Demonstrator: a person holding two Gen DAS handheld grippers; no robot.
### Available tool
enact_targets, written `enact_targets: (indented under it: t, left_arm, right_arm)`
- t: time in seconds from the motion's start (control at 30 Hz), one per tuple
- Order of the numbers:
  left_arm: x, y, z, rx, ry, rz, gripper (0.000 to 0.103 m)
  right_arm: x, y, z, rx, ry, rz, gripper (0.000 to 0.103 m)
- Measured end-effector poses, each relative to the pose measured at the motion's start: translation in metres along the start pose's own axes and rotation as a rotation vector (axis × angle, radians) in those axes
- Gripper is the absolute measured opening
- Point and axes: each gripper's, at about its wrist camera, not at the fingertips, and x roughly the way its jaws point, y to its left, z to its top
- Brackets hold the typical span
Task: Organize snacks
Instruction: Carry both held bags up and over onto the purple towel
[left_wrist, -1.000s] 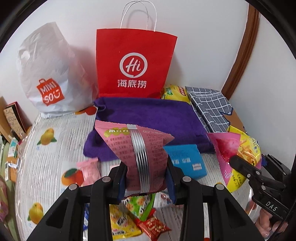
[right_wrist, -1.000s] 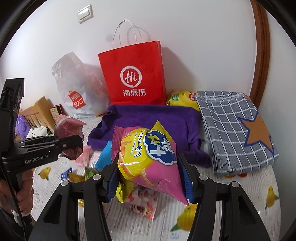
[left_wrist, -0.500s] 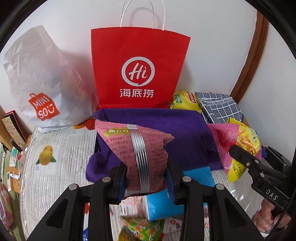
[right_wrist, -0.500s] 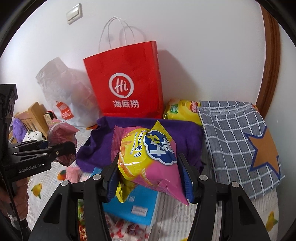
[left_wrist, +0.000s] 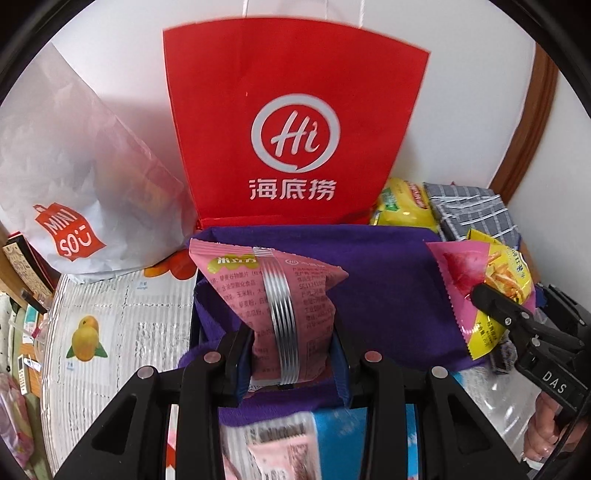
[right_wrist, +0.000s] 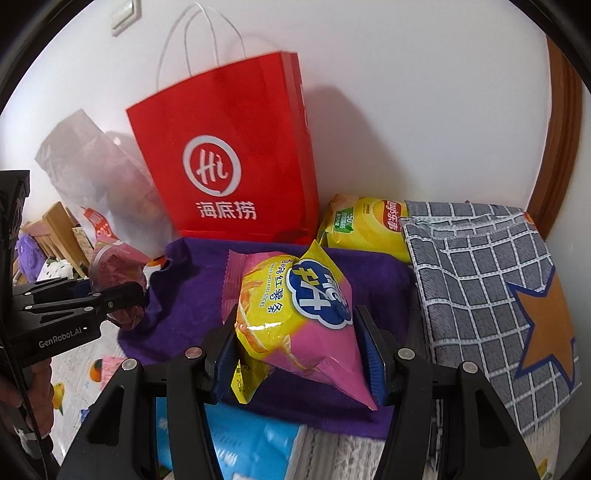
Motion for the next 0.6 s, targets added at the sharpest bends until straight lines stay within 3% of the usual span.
enact_targets:
  t: [0.6]
  left_arm:
    - [0.077,0.013,0.019,-0.007,0.102,0.010,0.034]
  right_arm:
    - [0.080,-0.002,0.008,-0.027,0.103,0.030,0.057]
